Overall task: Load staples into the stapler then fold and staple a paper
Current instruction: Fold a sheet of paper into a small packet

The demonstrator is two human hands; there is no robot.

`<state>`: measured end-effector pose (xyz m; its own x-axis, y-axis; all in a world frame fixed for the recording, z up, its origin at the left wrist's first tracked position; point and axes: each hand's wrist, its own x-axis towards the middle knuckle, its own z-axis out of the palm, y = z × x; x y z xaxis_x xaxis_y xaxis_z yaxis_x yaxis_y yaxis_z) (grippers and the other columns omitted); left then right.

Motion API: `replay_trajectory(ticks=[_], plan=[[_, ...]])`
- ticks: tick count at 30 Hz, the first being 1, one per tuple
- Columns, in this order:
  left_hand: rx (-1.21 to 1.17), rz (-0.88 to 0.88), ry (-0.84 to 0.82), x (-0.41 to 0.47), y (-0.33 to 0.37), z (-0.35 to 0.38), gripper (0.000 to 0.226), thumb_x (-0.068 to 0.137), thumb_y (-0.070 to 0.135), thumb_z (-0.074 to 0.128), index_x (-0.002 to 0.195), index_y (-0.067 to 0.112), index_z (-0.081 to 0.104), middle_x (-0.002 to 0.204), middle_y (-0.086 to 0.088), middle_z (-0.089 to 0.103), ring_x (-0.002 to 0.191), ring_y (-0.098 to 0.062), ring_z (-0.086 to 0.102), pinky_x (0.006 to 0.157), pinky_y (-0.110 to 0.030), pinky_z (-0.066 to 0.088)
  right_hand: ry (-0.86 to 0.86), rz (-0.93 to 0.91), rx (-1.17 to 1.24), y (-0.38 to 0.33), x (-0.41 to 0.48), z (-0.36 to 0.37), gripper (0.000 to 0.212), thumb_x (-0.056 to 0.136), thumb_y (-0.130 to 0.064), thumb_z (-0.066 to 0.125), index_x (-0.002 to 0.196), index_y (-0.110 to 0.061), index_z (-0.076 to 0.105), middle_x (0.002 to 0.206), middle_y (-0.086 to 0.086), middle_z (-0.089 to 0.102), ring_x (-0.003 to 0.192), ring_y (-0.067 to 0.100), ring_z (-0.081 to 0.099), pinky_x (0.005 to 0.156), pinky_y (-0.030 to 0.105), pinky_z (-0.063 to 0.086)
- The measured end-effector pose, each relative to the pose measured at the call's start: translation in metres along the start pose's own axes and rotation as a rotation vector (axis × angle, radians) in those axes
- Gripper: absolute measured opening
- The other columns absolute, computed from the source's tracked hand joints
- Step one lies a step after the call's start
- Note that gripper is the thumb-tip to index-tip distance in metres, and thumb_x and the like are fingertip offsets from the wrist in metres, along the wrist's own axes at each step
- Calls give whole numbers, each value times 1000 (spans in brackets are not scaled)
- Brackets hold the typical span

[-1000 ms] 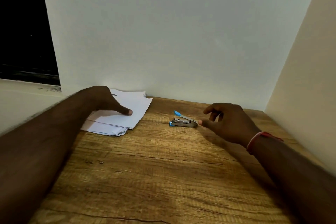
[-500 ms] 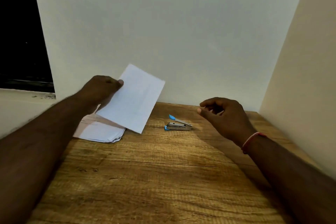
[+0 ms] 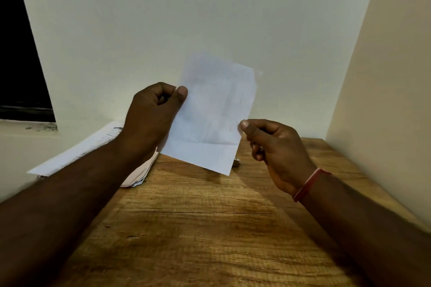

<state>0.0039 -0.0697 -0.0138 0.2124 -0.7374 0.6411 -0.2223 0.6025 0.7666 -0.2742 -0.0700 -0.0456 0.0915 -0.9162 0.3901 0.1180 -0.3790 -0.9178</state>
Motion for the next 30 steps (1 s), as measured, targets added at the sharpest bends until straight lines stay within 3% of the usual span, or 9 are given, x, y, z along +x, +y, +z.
replay_trajectory(ticks=[4,6,10,15,18,20,23,27,30], plan=[[-84,-46,-12,-4,-2,6,21,100,42,85,94,23,77,74,6,73,76,-11,67,80,-38,55,51,39,61,-3,2,-4,10,93,-29,88,92,-19,88,95,8,71,72,15,59,60,28,49],[-89,-54,13,-5,-5,8,23,94,42,90,101,27,74,79,-2,80,78,-20,75,84,-45,61,62,43,98,-2,3,-5,7,94,-24,88,92,-19,84,98,10,73,76,15,65,62,30,53],[-38,-21,47,-10,-9,14,29,91,45,91,99,29,69,80,-14,80,71,-26,73,72,-46,57,72,-16,155,0,6,-6,21,94,-9,86,95,-18,68,100,19,78,85,25,76,76,41,63],[-40,-12,-16,-14,-12,19,15,96,36,89,105,26,82,79,-12,78,70,-26,72,73,-46,58,29,-66,104,4,6,-10,17,96,-8,84,108,-19,86,107,20,84,108,39,81,94,47,67],[-64,-38,-27,-16,-12,19,12,97,28,90,109,26,89,96,2,87,90,-13,81,90,-42,64,54,-82,64,7,7,-11,17,95,-8,84,106,-20,90,113,12,86,119,43,76,104,55,64],[-62,-48,-35,-15,-13,19,14,97,24,90,111,23,90,108,3,88,107,-16,84,104,-49,65,84,-89,45,6,9,-12,17,95,-9,85,105,-21,90,112,14,86,111,41,79,107,60,61],[-53,-47,-54,-15,-13,18,16,96,22,90,112,19,90,111,2,88,112,-21,84,108,-53,64,115,-100,36,4,10,-13,17,95,-8,85,104,-21,91,114,25,82,101,31,73,110,68,56],[-55,-39,-78,-15,-13,16,18,95,23,92,113,23,91,108,6,88,107,-14,84,103,-45,66,97,-102,44,5,12,-15,18,95,-9,85,108,-21,90,115,19,84,115,38,79,112,69,55],[-33,-46,-158,-15,-15,14,35,87,21,97,120,27,88,103,6,88,100,-15,84,94,-34,66,38,-116,25,5,12,-18,33,84,-18,94,116,-23,88,121,9,85,123,28,78,114,59,58]])
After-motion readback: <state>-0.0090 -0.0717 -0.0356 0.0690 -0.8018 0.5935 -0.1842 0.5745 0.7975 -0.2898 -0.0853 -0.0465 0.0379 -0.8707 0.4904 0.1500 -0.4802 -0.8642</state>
